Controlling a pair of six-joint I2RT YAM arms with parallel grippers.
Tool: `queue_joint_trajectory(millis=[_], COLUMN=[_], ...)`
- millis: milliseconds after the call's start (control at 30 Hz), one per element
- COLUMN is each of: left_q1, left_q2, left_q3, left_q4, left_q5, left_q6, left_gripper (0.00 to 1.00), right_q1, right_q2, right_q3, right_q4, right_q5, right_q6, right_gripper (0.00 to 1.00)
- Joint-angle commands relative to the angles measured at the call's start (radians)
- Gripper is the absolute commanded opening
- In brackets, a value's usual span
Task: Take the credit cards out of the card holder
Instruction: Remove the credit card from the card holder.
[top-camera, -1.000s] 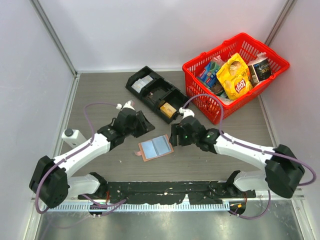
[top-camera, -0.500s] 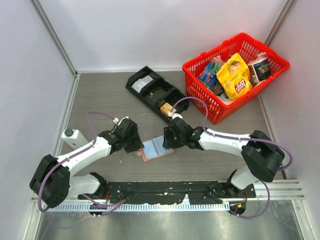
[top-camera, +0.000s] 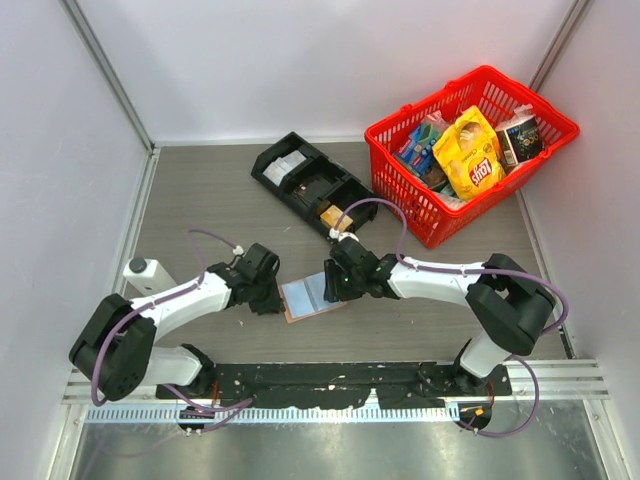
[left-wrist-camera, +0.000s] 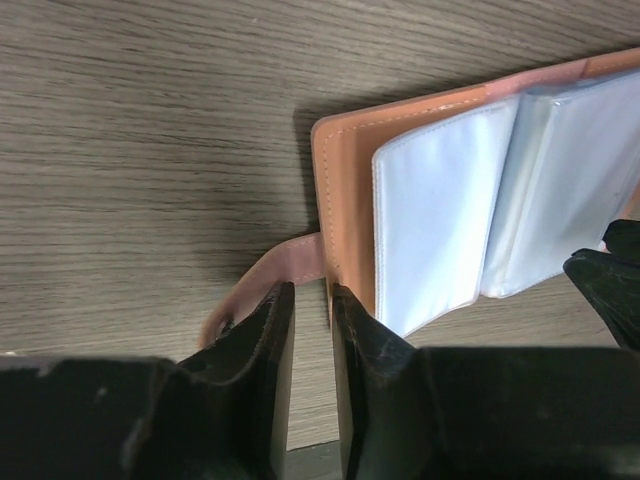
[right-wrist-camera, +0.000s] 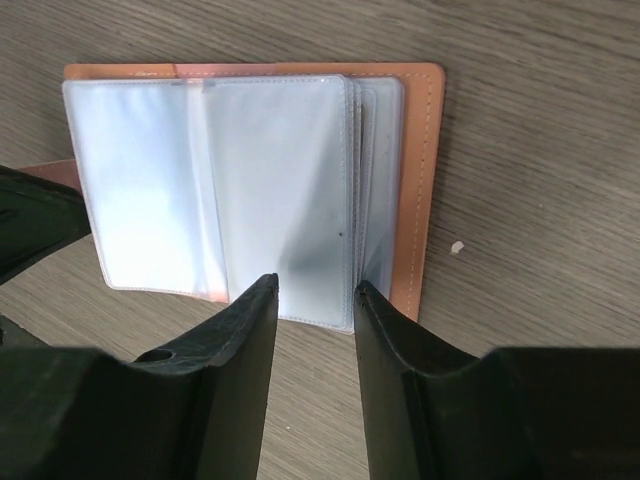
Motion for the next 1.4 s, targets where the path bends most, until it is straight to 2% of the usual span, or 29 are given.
queue_joint_trajectory(millis=[0, 167, 367, 1133, 1367], left_q1=[-0.008, -0.008, -0.01, -0.016, -0.023], left_q2=[0.002, 0.001, 0.012, 0.042, 0.062], left_q3=[-0.01, -0.024, -0.036, -0.039, -0.039], left_q4=[0.06, 0.095, 0.122, 0.148, 0.171], left_q5=[0.036, 0.062, 0.074, 0.093, 0.108], left_q6=[-0.014, -0.038, -0.052, -0.061, -0.067], left_gripper=[0.23, 0.2, 0.2, 0.18, 0.17], right_q1=[0.015, 0.015, 0.028, 0.05, 0.059], right_q2=[-0.004, -0.032, -0.038, 0.022, 0.04], right_q3=[0.048, 0.07, 0.09, 0.079, 0.079], right_q4=[0.018, -0.024, -0.054, -0.054, -0.028], right_q5=[-0.016, 0.053, 0.102, 0.145, 0.093], right_q6=[0.0, -0.014, -0.026, -0.028, -0.03], right_gripper=[0.41, 0.43, 0.52, 0.49, 0.41])
